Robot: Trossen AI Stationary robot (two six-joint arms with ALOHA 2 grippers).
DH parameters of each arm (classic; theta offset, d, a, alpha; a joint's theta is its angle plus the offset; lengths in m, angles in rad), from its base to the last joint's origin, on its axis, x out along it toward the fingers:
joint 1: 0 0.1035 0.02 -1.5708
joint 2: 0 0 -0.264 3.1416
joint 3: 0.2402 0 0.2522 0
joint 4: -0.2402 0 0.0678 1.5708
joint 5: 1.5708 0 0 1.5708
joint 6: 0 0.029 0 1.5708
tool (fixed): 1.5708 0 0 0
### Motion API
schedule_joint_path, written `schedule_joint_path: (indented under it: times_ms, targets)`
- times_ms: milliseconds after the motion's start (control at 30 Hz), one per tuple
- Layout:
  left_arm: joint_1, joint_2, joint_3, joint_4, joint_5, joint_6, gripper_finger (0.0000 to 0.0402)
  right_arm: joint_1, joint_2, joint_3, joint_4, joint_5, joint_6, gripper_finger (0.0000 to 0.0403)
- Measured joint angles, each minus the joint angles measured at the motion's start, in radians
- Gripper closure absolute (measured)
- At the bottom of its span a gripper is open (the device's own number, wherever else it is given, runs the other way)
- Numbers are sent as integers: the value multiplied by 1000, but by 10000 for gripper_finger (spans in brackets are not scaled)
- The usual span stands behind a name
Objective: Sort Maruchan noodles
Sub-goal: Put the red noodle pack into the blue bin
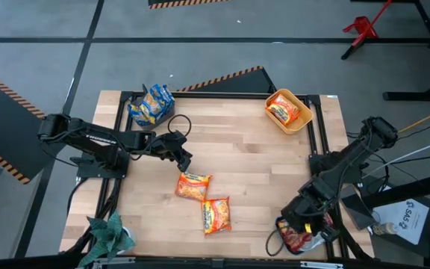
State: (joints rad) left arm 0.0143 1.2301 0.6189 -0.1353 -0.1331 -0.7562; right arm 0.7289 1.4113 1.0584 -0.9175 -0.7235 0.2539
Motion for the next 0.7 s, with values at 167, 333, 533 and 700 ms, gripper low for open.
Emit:
schedule_joint_path:
  times_ms: [167, 333, 533, 700]
  targets:
    - [0, 0, 0, 0, -8, 0, 401, 49, 0, 0, 0, 17, 0, 396]
    - [0, 0, 0, 0, -15, 0, 401, 59, 0, 0, 0, 96, 2, 397]
    - [0, 0, 0, 0, -13, 0, 401, 56, 0, 0, 0, 171, 16, 382]
    - [0, 0, 0, -11, -8, 2, 401, 47, 0, 0, -3, 223, 63, 337]
